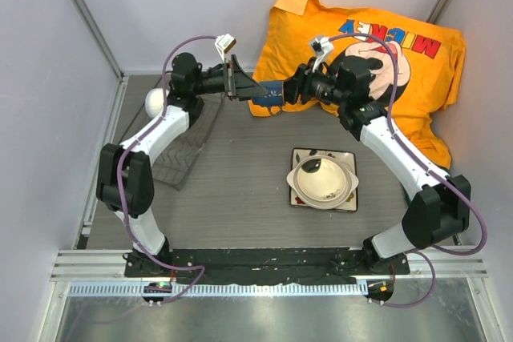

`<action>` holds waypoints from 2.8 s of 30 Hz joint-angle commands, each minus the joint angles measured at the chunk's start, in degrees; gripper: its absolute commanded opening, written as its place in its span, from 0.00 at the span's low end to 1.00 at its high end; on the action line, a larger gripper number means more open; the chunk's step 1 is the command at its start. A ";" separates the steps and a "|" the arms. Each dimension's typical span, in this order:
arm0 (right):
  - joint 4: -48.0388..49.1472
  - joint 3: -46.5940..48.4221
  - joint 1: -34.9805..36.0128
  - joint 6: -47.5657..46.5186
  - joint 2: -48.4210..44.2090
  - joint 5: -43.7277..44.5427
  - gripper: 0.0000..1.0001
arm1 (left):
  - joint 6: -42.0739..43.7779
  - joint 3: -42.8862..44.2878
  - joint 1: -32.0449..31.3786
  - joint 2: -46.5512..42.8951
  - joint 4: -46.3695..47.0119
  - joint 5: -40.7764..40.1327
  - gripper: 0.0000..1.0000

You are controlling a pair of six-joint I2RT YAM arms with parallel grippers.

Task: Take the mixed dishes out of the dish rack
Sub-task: Pick up the cup from the dish rack, then place the cup at the center of the board.

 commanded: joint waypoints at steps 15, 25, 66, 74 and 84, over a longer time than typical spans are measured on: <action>0.73 -0.05 0.93 -3.76 -2.84 1.55 0.01 | 7.94 2.00 -0.33 -1.14 -7.08 0.10 0.16; -0.50 -0.94 0.23 -5.88 -5.83 3.14 0.01 | 8.21 1.82 4.23 -1.06 -5.32 1.42 0.35; -27.65 12.68 -1.09 -16.60 2.24 26.05 0.01 | 57.85 20.97 10.39 1.84 -66.74 -19.66 1.00; -38.20 19.01 2.77 -20.64 10.77 35.39 0.01 | 69.64 23.01 10.39 0.35 -78.97 -34.87 1.00; -50.16 31.49 8.66 -25.03 25.10 47.34 0.01 | 76.32 19.84 10.39 -3.07 -83.02 -46.47 1.00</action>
